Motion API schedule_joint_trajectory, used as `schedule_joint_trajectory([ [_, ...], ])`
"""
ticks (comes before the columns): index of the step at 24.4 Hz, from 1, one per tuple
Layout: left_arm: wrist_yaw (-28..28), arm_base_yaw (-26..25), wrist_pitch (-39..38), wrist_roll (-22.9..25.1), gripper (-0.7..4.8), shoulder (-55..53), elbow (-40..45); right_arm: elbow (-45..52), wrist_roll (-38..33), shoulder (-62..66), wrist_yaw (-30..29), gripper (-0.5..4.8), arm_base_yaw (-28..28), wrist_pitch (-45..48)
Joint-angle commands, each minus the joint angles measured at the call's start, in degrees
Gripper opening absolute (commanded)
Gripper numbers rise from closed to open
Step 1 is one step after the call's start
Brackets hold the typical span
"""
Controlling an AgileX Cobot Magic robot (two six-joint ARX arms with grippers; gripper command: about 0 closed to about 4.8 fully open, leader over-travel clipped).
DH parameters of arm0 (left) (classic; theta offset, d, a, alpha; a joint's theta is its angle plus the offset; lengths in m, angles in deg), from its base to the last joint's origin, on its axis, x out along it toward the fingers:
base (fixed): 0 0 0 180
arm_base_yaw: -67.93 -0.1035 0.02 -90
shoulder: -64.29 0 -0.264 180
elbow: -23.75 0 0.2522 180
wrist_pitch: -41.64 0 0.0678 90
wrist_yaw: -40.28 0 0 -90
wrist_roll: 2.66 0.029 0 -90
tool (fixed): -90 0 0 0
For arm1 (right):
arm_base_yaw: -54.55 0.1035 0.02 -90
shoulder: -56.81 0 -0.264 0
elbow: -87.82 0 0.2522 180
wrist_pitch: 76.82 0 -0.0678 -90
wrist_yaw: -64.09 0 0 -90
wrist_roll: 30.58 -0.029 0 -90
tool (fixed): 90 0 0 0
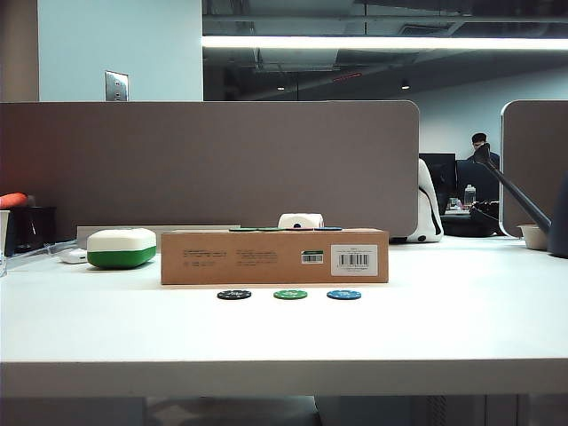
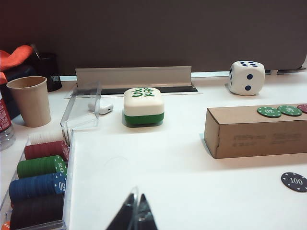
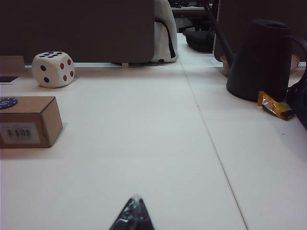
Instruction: Push the chip, whose value equals the sum of all the chip values on the rectangular box, forward next to the box.
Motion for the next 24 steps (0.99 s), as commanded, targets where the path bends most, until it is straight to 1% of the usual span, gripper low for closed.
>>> schedule_joint_trajectory([
  [1,0.2,0.1,0.5,0.2,-0.05,0.0,-0.2,0.3,0.1,0.0,0.0,-0.05,0.0,1.2],
  [17,0.2,0.1,0.5,0.2,-0.05,0.0,-0.2,0.3,0.2,0.0,0.0,-0.05,0.0,1.2],
  [21,0.2,0.1,-3.2,0.2,-0.05,0.0,-0.2,0.3,0.2,0.0,0.0,-0.05,0.0,1.2],
  [24,0.2,0.1,-3.5,0.2,-0.05,0.0,-1.5,0.3,0.2,0.0,0.0,-0.05,0.0,1.2],
])
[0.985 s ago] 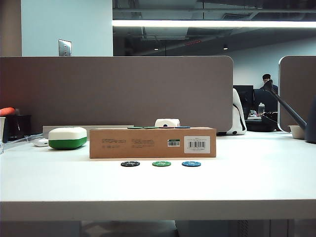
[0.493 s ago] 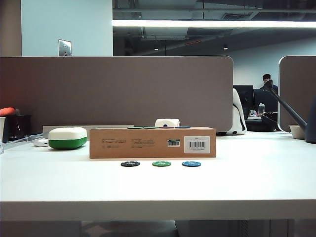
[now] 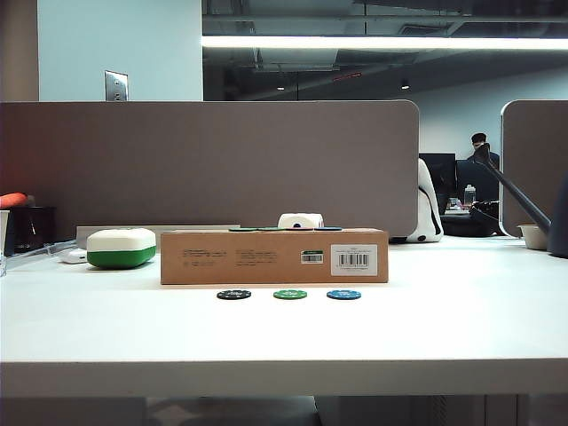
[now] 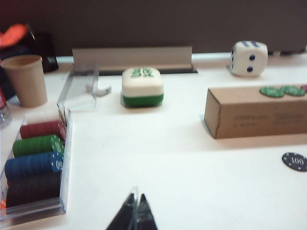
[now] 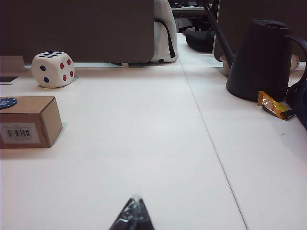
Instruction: Push the chip, whose value equals the sum of all the chip values on the rectangular box, forward next to the box.
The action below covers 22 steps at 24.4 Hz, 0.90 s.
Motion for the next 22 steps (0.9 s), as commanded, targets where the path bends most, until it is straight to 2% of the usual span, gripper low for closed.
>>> schedule_joint_trajectory([
  [1,0.2,0.1,0.5,0.2,-0.05,0.0,-2.3,0.3,0.2,0.0,0.0,-0.05,0.0,1.3],
  [3,0.2,0.1,-2.7,0.2,-0.05,-0.6,-5.7,0.3,0.2,0.0,0.0,-0.05,0.0,1.3],
  [4,0.2,0.1,-7.9,0.2,-0.05,-1.9,-8.8,0.3,0.2,0.0,0.0,-0.05,0.0,1.3],
  [6,1.1,0.1,-13.0,0.2,-0.05,-6.6,-14.1,0.3,0.2,0.0,0.0,-0.05,0.0,1.3],
  [9,4.5,0.4,-13.2,0.2,-0.05,-16.7,-21.3,0.3,0.2,0.0,0.0,-0.05,0.0,1.3],
  [11,5.3,2.7,-13.0,0.2,-0.05,-26.5,-27.9,0.3,0.2,0.0,0.0,-0.05,0.0,1.3],
  [12,5.3,5.9,-12.7,0.2,-0.05,-34.3,-33.2,0.3,0.2,0.0,0.0,-0.05,0.0,1.3],
  [16,5.6,14.9,-9.5,0.2,-0.05,-52.0,-45.0,0.3,0.2,0.0,0.0,-0.05,0.0,1.3],
  [19,7.2,19.0,-8.2,0.2,-0.05,-62.1,-51.2,0.3,-0.1,0.0,-0.1,-0.05,0.1,2.6],
  [22,12.3,22.1,-5.4,0.2,-0.05,-71.9,-54.2,0.3,-6.2,0.0,-0.2,-0.05,0.2,6.4],
])
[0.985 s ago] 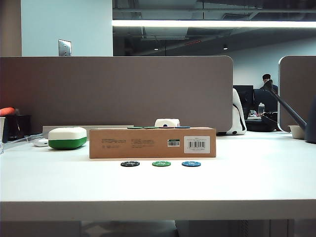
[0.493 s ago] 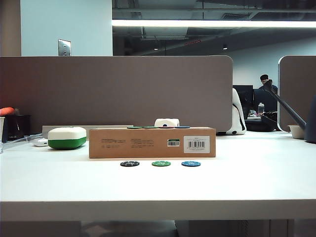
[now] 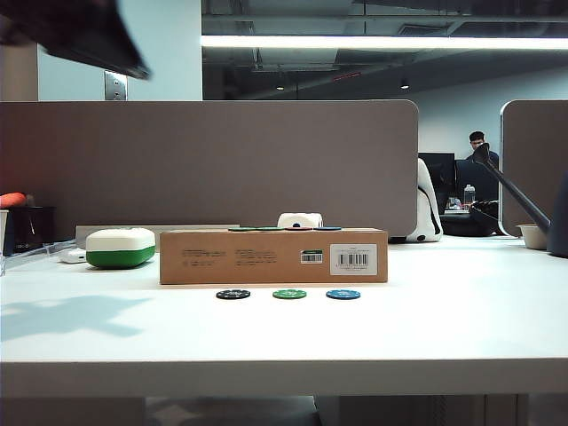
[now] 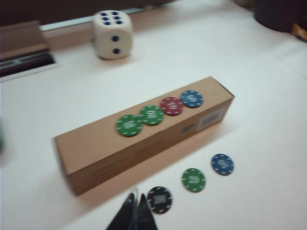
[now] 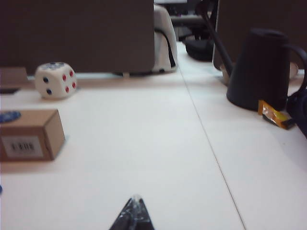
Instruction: Push the chip, whose value equals the sum of all the chip values on the rectangular box, forward next to the box.
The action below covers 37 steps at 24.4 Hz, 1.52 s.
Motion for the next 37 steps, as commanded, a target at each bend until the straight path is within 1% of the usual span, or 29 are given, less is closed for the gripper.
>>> schedule_joint_trajectory([
  [1,4.5,2.5,2.9,0.2,-0.05,-6.9,-0.9,0.3,-8.1,0.0,-0.2,-0.05,0.1,5.1],
  [2,4.5,3.6,3.8,0.2,-0.05,-8.9,-0.9,0.3,-13.5,0.0,-0.2,-0.05,0.1,6.1],
  [4,4.5,5.0,3.8,0.2,-0.05,-10.4,-0.9,0.3,-20.5,0.0,-0.1,-0.05,0.1,7.1],
  [7,4.9,6.5,4.0,0.2,-0.05,-10.8,-0.9,0.3,-24.8,0.0,-0.1,-0.05,0.1,8.0],
  [8,5.0,7.3,4.1,0.2,-0.05,-10.8,-0.9,0.3,-29.8,0.0,-0.1,-0.05,0.1,10.7],
  [9,4.9,7.5,4.1,0.2,-0.05,-10.8,-0.9,0.3,-32.5,0.0,-0.2,-0.05,0.1,12.5],
  [10,4.9,7.6,4.1,0.2,-0.05,-10.7,-0.9,0.3,-37.9,0.0,-0.2,-0.05,0.1,16.9],
  [11,4.9,7.6,4.1,0.2,-0.05,-10.7,-0.9,0.3,-39.7,0.0,-0.2,-0.05,0.1,18.9],
  [12,4.9,7.6,4.1,0.2,-0.05,-10.7,-0.9,0.3,-42.6,0.0,-0.1,-0.05,0.1,23.6],
  [13,4.9,7.6,4.1,0.2,-0.05,-10.7,-0.9,0.3,-42.6,0.0,0.0,-0.05,0.1,26.4],
  [14,4.9,7.6,4.1,0.2,-0.05,-10.7,-0.9,0.3,-42.4,0.0,0.2,-0.05,0.1,31.0],
  [16,4.9,7.6,4.1,0.2,-0.05,-10.7,-0.9,0.3,-42.2,0.0,0.3,-0.05,0.1,35.3],
  [20,4.9,7.6,4.1,0.2,-0.05,-10.7,-0.9,0.3,-42.2,0.0,0.2,-0.05,0.1,39.6],
  [22,4.9,7.6,4.2,0.2,-0.05,-10.6,-0.9,0.3,-42.2,0.0,-0.2,-0.05,0.1,38.9],
  [23,4.9,7.5,5.0,0.2,-0.05,-10.6,-0.9,0.3,-42.2,0.0,-0.2,-0.05,0.1,36.8],
  [28,4.9,7.2,11.4,0.2,-0.05,-10.6,-0.9,0.3,-42.3,0.0,-0.2,-0.05,0.1,31.1],
  [33,4.3,6.8,10.0,0.2,-0.05,-10.6,-0.9,0.3,-42.1,0.0,-0.1,-0.05,0.1,29.9],
  [37,3.4,6.8,8.9,0.2,-0.05,-10.6,-0.9,0.3,-39.7,0.0,1.1,-0.05,0.0,25.9],
])
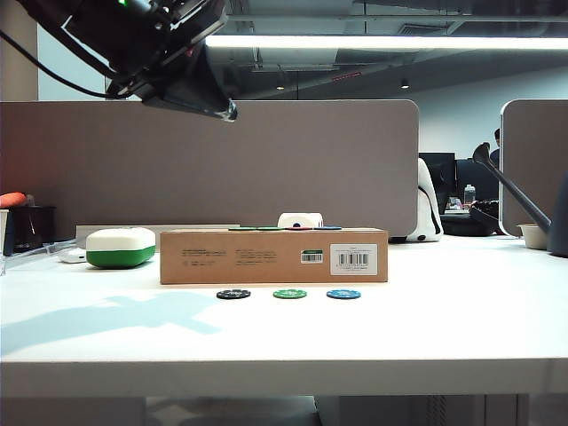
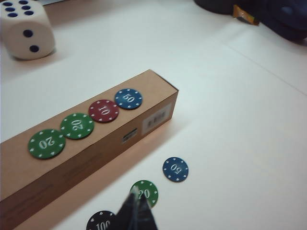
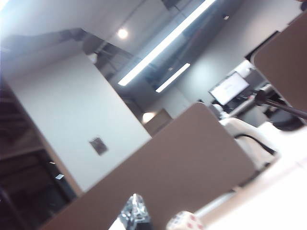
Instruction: Push the chip, whose value equals the sum of all the chip values on the rectangular box, forward next to the box.
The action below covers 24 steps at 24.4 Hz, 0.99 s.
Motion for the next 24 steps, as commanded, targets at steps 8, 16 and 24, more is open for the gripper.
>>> schedule_joint_trajectory([
  [8,-4.5,0.1,-1.6,0.2,-0.05,0.2,-0.2,-2.2,0.8,0.0,-6.0,-0.05,0.1,-17.4],
  [16,-3.7,-1.2,-7.9,0.2,-0.05,0.2,0.2,-5.3,-0.9,0.6,-11.8,-0.05,0.2,-19.6],
  [24,-3.7,-7.1,-7.8,0.2,-0.05,0.2,0.2,-15.1,2.4,16.3,-18.5,-0.06,5.3,-29.2],
])
